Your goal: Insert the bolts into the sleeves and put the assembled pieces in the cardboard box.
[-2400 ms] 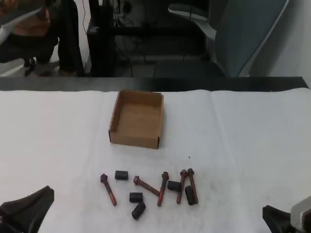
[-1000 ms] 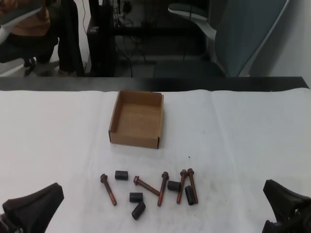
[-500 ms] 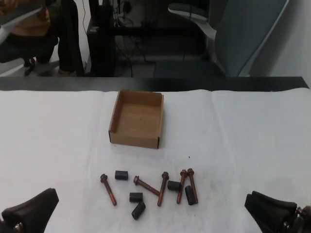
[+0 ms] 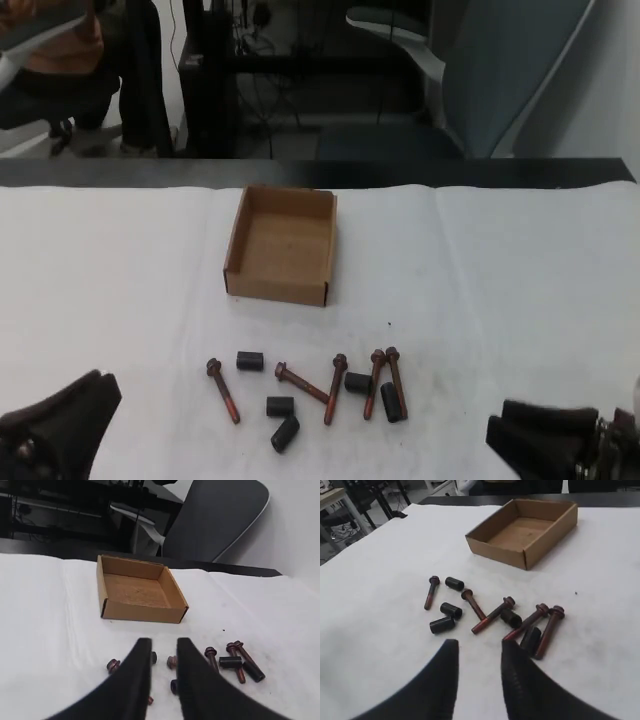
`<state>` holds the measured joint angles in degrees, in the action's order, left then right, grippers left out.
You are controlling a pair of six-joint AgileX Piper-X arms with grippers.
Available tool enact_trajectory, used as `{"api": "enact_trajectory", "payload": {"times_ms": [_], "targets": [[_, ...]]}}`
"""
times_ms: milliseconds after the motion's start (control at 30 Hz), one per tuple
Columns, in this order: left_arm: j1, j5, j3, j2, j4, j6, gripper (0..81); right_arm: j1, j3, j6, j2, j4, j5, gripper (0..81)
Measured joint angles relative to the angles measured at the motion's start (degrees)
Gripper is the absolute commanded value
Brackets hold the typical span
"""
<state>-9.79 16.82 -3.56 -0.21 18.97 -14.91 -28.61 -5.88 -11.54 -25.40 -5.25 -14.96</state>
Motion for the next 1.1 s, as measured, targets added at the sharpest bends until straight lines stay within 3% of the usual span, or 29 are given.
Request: {"api": "enact_trajectory", "payload": {"times_ms": [67, 133, 333, 500, 700, 900, 1100], "targets": [[0.0, 0.0, 0.0, 0.0, -0.77, 0.17, 46.3, 0.0, -4.06, 2.16, -2.34, -2.16, 1.12, 28.8], [0.0, 0.0, 0.0, 0.48, -1.2, 0.13, 49.1, 0.0, -7.98, 3.15, -5.42, -3.81, 3.78, 28.8], [0.0, 0.0, -3.55, 9.92, -4.02, 2.22, 49.3, 0.0, -20.58, 3.58, -22.08, -12.89, 8.31, 28.8], [0.0, -1.76, -11.46, 24.69, -5.4, 6.33, 49.3, 0.0, -33.14, 3.58, -40.55, -21.53, 8.01, 28.8], [-0.29, -1.9, -20.55, 47.18, -3.95, 4.65, 49.3, 0.0, -48.92, 5.63, -59.23, -33.3, 7.32, 28.8], [-3.49, 1.75, -26.71, 66.0, -4.46, 0.49, 49.3, -1.19, -58.1, 8.53, -69.83, -44.23, 5.72, 28.8], [-7.09, -0.25, -30.5, 77.14, -5.24, -6.93, 49.3, -3.32, -59.3, 9.37, -74.45, -47.95, 5.32, 28.8]]}}
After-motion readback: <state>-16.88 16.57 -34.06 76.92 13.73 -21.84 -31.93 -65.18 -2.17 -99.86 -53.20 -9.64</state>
